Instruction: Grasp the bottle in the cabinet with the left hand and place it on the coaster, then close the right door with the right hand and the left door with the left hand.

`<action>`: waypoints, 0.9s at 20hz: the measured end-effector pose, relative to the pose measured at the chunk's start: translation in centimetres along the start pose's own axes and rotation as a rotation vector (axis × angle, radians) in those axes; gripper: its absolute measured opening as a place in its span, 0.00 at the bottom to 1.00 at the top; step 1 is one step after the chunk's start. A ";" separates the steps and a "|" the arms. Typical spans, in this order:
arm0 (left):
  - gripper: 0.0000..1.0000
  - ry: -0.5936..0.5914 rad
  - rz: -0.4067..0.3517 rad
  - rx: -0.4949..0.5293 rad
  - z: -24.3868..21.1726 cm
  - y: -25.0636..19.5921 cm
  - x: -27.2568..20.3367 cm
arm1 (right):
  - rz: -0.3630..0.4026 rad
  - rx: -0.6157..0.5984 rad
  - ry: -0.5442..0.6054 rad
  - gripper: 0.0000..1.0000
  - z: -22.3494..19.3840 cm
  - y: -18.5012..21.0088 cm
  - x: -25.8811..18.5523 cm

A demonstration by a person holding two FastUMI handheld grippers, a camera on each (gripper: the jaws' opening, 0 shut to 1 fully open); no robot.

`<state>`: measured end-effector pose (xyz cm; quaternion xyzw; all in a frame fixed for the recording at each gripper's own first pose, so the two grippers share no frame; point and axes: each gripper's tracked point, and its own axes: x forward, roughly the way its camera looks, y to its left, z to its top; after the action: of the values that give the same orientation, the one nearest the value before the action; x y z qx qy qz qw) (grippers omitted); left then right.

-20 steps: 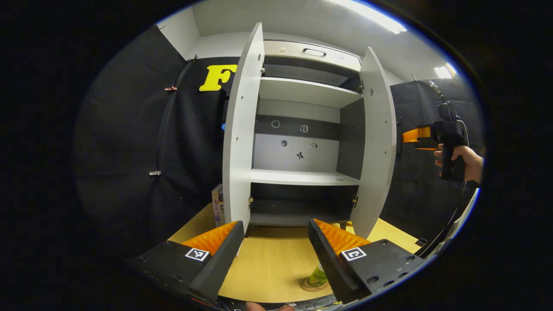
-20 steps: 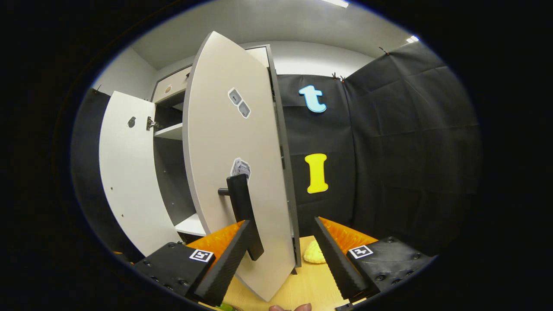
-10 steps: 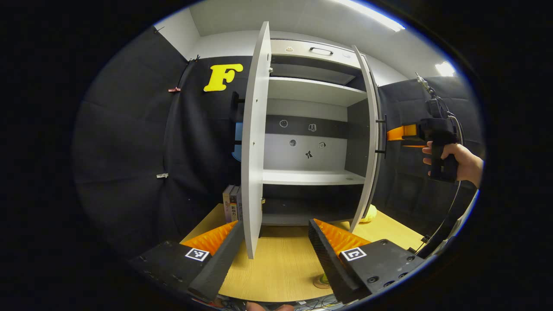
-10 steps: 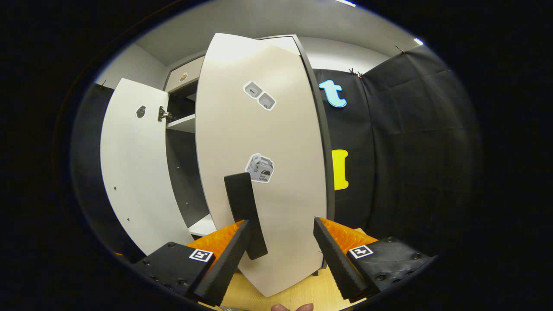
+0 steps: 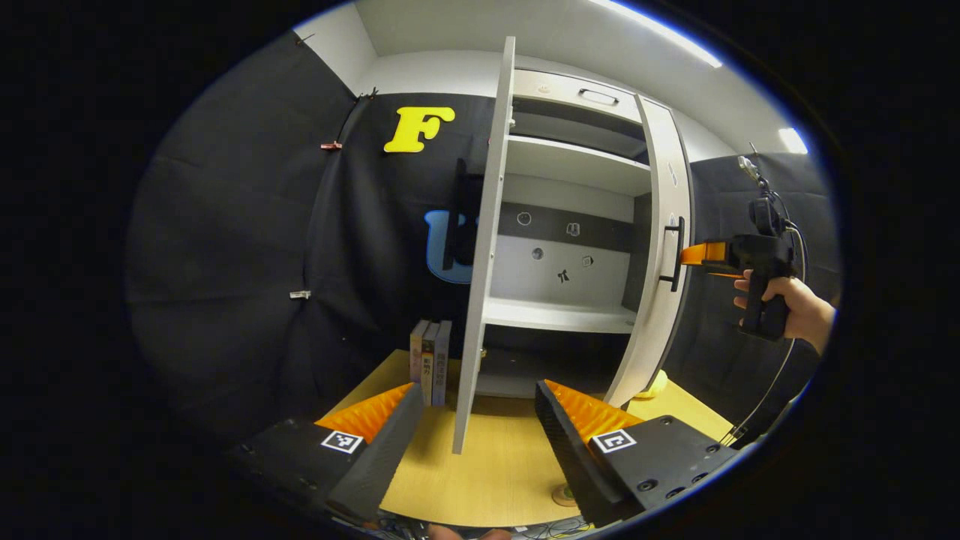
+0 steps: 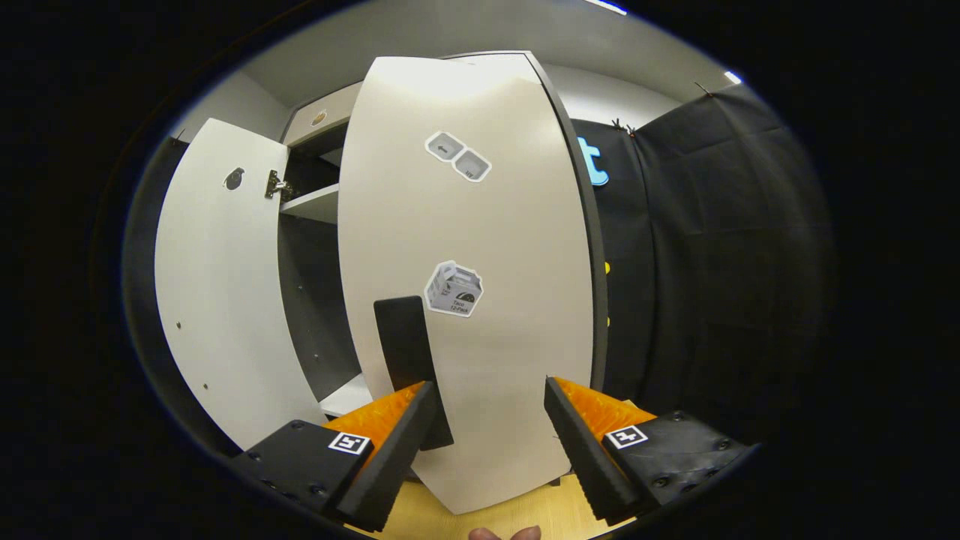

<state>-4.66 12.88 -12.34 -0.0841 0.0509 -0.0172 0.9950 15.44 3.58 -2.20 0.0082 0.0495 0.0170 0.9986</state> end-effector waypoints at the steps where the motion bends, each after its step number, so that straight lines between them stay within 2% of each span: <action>1: 0.95 -0.003 0.006 0.005 0.4 0.4 0.0 | 0.001 -0.003 0.000 0.98 0.0 0.2 0.3; 9: 0.95 -0.025 0.038 0.039 3.3 3.5 2.2 | 0.001 0.004 0.011 0.98 -0.3 1.3 0.3; 14: 0.95 -0.077 0.098 0.061 7.7 7.3 4.8 | 0.006 -0.047 0.003 0.98 -0.4 1.7 -3.1; 18: 0.95 -0.095 0.106 0.052 11.2 9.4 8.1 | 0.016 -0.125 0.007 0.98 -0.7 1.7 -5.7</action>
<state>4.78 23.67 -3.71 -0.0560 0.0076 0.0384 0.9977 9.61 5.06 -2.34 -0.0537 0.0515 0.0282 0.9968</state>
